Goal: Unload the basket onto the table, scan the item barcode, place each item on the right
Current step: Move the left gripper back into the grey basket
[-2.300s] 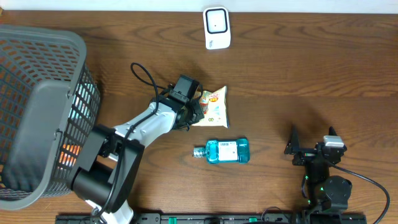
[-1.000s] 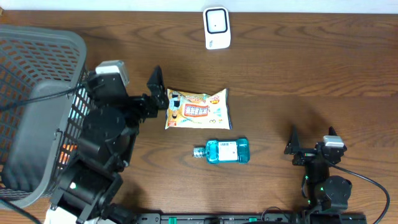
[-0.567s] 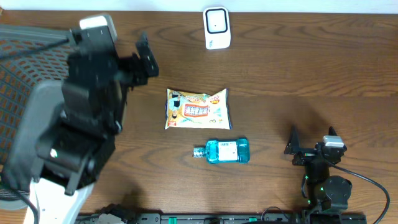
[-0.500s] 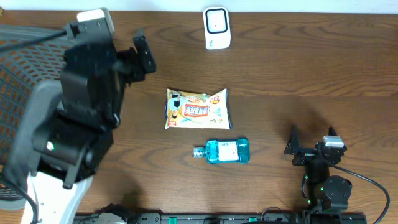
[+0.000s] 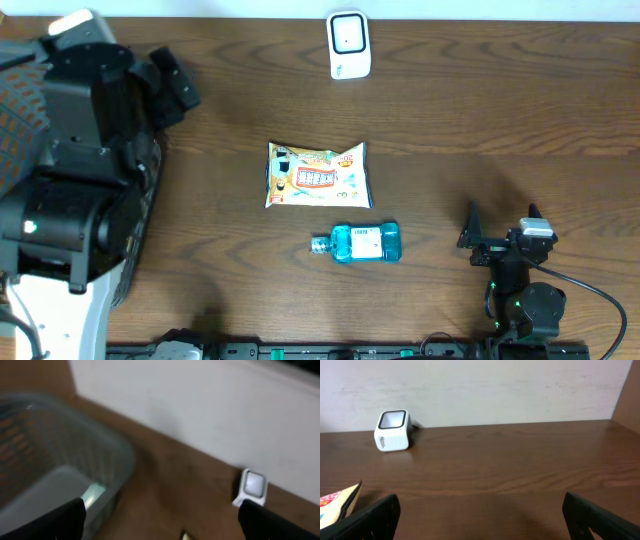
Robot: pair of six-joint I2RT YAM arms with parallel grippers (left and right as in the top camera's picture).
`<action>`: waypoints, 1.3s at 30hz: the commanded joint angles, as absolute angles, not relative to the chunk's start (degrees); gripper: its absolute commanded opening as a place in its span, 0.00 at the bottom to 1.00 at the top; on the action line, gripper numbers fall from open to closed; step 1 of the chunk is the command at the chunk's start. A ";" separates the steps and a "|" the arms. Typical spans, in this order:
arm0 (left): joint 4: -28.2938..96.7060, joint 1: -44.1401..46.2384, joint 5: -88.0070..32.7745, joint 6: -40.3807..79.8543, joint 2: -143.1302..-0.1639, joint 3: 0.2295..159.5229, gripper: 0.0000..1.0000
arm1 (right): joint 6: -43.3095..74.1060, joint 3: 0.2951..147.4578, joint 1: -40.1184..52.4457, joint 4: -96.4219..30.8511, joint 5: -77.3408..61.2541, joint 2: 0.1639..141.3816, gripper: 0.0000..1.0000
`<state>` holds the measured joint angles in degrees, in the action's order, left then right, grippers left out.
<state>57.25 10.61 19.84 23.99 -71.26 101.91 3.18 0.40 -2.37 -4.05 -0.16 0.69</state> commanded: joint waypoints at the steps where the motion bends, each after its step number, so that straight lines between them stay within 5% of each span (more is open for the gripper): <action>1: 60.12 7.53 21.85 26.46 -68.93 102.91 0.98 | 2.48 0.32 -2.31 -4.27 0.34 0.38 0.99; 18: 64.90 -7.42 23.64 26.81 -66.02 103.11 0.98 | 2.48 0.32 -2.31 -4.27 0.34 0.38 0.99; 33: 80.23 -28.71 22.20 55.40 -77.08 103.02 0.98 | 2.48 0.32 -2.31 -4.27 0.34 0.38 0.99; 39: 84.82 -31.00 18.35 56.21 -83.15 102.43 0.98 | 2.48 0.32 -2.31 -4.27 0.34 0.38 0.99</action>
